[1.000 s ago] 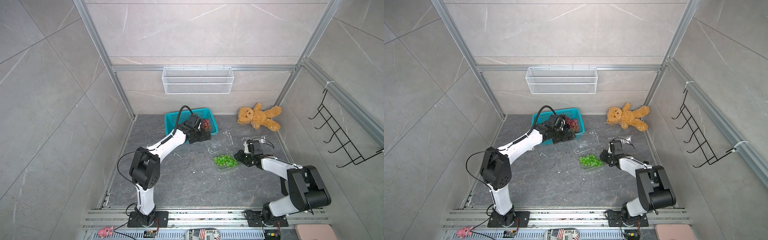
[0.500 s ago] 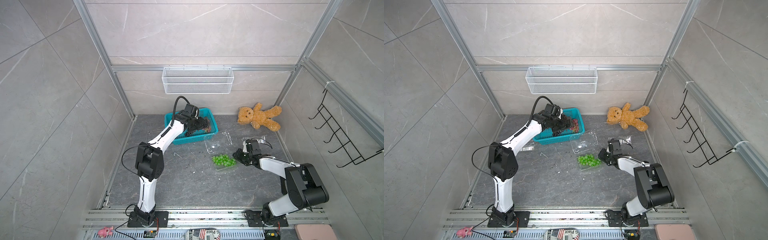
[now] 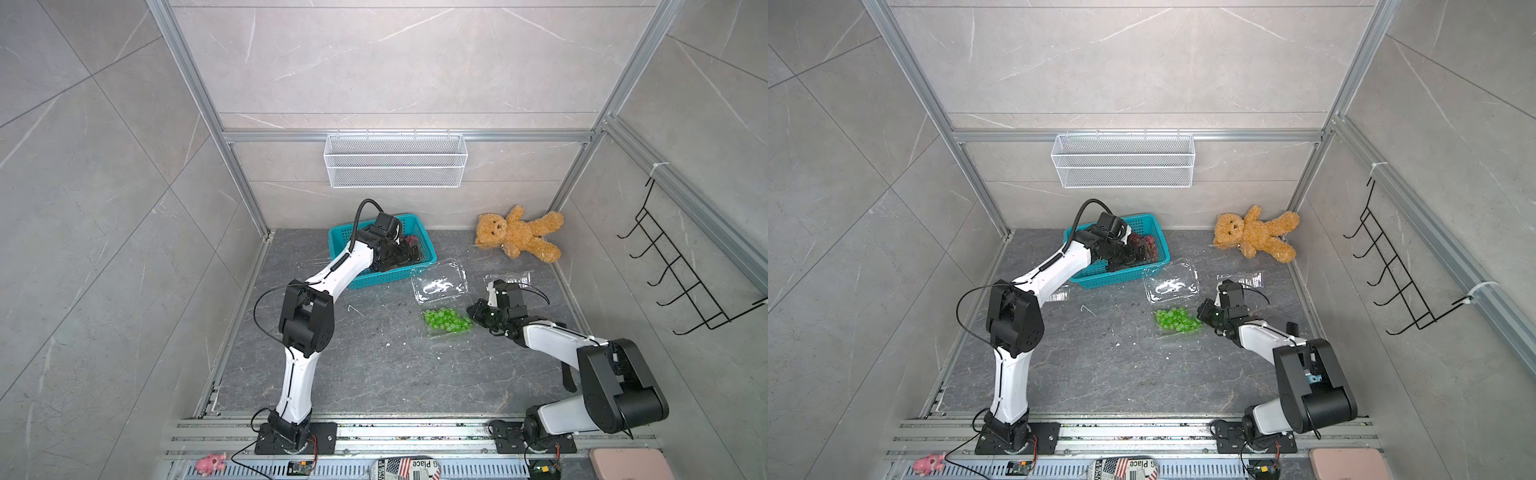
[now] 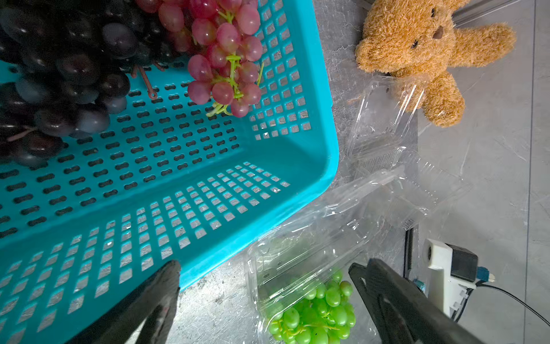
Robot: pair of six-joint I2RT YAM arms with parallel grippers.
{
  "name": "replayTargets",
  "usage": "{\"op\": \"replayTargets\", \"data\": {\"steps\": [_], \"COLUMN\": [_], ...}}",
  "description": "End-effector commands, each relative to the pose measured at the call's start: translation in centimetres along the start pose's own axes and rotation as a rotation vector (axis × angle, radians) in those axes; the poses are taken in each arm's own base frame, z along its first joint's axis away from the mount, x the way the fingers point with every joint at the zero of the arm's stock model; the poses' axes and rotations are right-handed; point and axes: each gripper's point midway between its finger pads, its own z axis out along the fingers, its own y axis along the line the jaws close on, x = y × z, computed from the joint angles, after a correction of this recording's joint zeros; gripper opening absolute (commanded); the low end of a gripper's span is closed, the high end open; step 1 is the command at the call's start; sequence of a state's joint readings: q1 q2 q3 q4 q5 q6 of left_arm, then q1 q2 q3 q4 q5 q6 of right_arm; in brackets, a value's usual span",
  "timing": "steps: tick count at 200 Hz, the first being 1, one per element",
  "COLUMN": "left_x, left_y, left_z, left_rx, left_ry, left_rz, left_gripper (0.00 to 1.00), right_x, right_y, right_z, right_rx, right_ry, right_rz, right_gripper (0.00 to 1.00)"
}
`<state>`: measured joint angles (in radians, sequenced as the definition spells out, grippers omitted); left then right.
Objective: Pack grapes into containers
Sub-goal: Adjust the packing box at the center of the board, then adjust the basket at the center of the board.
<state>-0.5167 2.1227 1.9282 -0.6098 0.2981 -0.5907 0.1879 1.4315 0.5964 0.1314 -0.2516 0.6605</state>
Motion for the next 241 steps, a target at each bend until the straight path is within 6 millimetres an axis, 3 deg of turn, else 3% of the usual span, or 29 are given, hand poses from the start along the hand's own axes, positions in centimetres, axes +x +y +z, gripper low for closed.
{"op": "replayTargets", "data": {"steps": [1,37,80,129,178,241], "left_x": [-0.3,-0.9,-0.7,0.7,0.9,2.1], "left_y": [-1.2,-1.1,-0.7,2.3,3.8,5.4], "left_z": [-1.3,-1.6,-0.5,0.6,0.8,-0.4], "left_rx": [0.026,0.007,0.000,-0.049,-0.074,-0.096], "left_ry": [-0.008,-0.017,0.002,0.039,0.042,0.048], "left_rz": [0.022,0.041,0.033,-0.009,-0.029,-0.050], "left_gripper": [0.99,0.99,0.99,0.99,0.99,0.99], "right_x": [-0.9,-1.8,-2.8,-3.2,-3.8,-4.1], "right_y": [1.5,2.4,2.8,3.6,3.9,2.1], "right_z": [-1.3,-2.9,-2.3,-3.3,-5.2,-2.0], "right_rx": [-0.052,-0.061,-0.061,-0.125,-0.136,-0.079], "right_ry": [-0.046,-0.083,-0.069,-0.081,-0.102,-0.064], "right_rz": [-0.050,-0.081,-0.081,-0.076,-0.080,-0.034], "right_gripper": [0.11,0.11,0.11,0.10,0.10,0.14]}}
